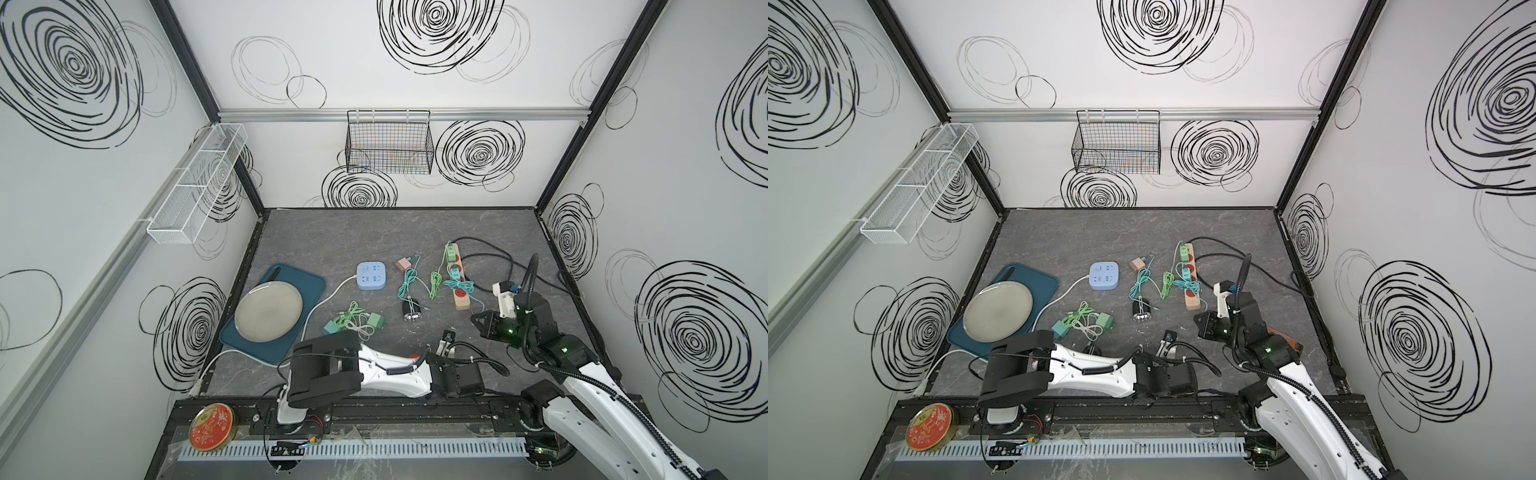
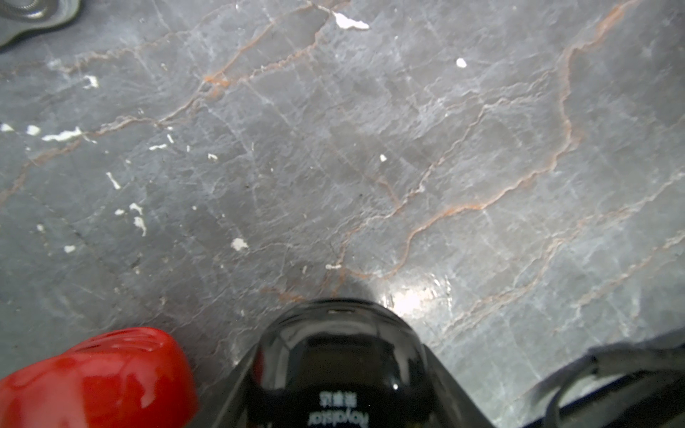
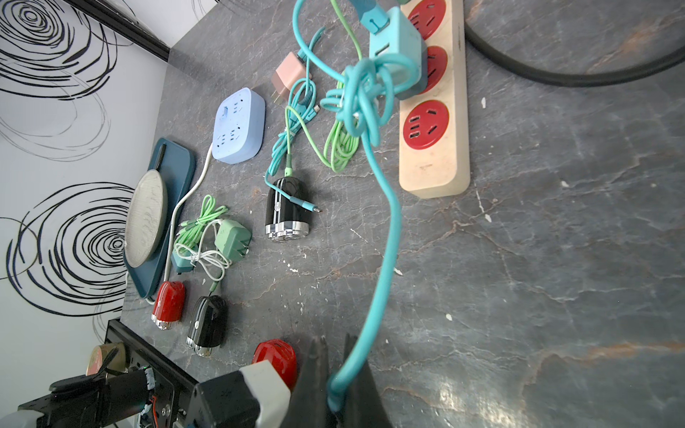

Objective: Unplug the electric shaver
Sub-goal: Place the electric shaver at the center of the board.

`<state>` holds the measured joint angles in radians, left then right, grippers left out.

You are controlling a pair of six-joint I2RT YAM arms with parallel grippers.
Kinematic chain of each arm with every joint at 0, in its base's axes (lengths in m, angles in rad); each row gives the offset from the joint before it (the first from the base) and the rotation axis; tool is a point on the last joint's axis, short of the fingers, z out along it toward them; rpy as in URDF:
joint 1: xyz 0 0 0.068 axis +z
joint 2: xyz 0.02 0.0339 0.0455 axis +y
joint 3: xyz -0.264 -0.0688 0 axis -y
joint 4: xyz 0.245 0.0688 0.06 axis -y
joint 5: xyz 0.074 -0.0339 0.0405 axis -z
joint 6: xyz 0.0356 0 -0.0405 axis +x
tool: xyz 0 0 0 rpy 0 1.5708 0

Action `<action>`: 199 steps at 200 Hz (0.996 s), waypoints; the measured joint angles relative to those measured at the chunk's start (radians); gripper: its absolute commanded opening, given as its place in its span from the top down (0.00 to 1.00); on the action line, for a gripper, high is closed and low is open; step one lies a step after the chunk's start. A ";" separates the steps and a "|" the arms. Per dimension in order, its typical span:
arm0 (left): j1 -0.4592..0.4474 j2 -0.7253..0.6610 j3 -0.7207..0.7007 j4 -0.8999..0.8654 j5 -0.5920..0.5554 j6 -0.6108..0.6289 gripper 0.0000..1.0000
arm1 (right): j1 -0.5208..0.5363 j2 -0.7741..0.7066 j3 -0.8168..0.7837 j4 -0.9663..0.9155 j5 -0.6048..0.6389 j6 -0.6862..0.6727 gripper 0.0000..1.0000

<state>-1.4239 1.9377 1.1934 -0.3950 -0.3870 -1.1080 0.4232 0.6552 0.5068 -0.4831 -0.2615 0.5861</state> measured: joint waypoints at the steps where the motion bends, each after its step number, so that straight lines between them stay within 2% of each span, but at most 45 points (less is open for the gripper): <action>1: 0.000 0.000 0.000 0.000 0.000 0.000 0.54 | 0.000 0.000 0.000 0.000 0.000 0.000 0.94; 26: 0.001 0.000 0.000 0.002 0.001 0.001 0.48 | 0.000 0.000 0.000 0.000 0.000 0.000 0.94; 106: 0.001 0.000 -0.006 0.018 -0.005 0.001 0.39 | 0.000 0.009 0.000 0.000 0.000 0.000 0.93; 133: 0.001 0.000 -0.008 0.024 -0.008 0.001 0.33 | 0.000 0.010 0.000 0.000 0.000 0.000 0.94; 199: 0.002 -0.002 -0.010 0.031 -0.014 0.001 0.31 | 0.000 0.010 -0.001 0.000 -0.004 0.000 0.93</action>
<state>-1.4223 1.9362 1.1839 -0.3637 -0.4007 -1.1072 0.4229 0.6647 0.5056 -0.4828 -0.2657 0.5865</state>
